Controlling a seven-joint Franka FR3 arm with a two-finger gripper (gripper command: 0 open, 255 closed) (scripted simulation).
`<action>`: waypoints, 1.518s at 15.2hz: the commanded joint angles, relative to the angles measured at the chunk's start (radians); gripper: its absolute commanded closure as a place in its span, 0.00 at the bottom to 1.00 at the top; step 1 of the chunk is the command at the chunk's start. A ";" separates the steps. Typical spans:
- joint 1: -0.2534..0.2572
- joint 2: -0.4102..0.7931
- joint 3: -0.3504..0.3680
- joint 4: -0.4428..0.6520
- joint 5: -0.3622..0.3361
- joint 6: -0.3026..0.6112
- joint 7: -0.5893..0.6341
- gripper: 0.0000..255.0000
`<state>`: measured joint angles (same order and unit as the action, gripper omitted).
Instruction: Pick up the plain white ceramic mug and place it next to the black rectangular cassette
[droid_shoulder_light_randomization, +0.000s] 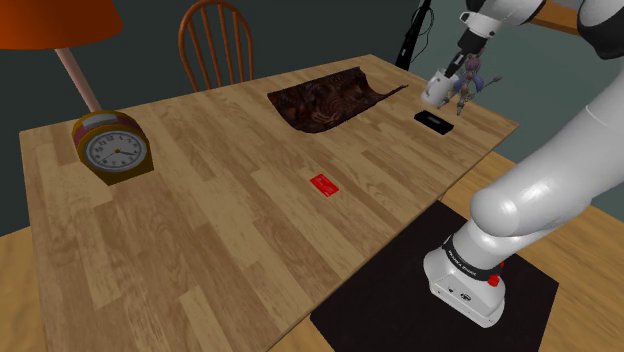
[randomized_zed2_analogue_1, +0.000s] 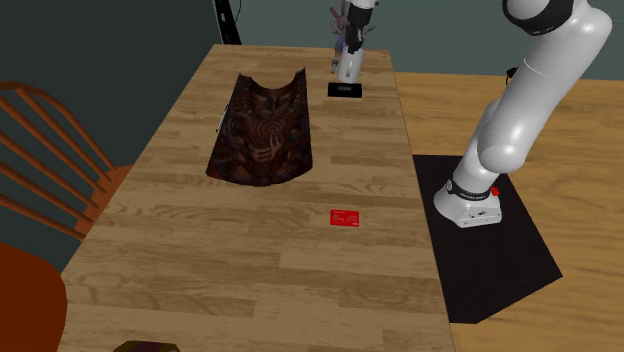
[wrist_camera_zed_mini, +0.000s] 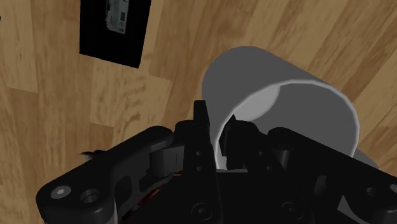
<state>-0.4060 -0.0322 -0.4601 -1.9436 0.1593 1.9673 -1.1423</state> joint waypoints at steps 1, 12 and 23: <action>0.001 0.003 0.001 -0.025 0.003 0.028 -0.004 1.00; 0.000 0.049 -0.001 -0.126 0.040 0.166 -0.045 1.00; -0.004 0.122 0.003 -0.199 0.102 0.297 -0.104 1.00</action>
<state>-0.4082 0.0782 -0.4576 -2.1405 0.2527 2.2524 -1.2377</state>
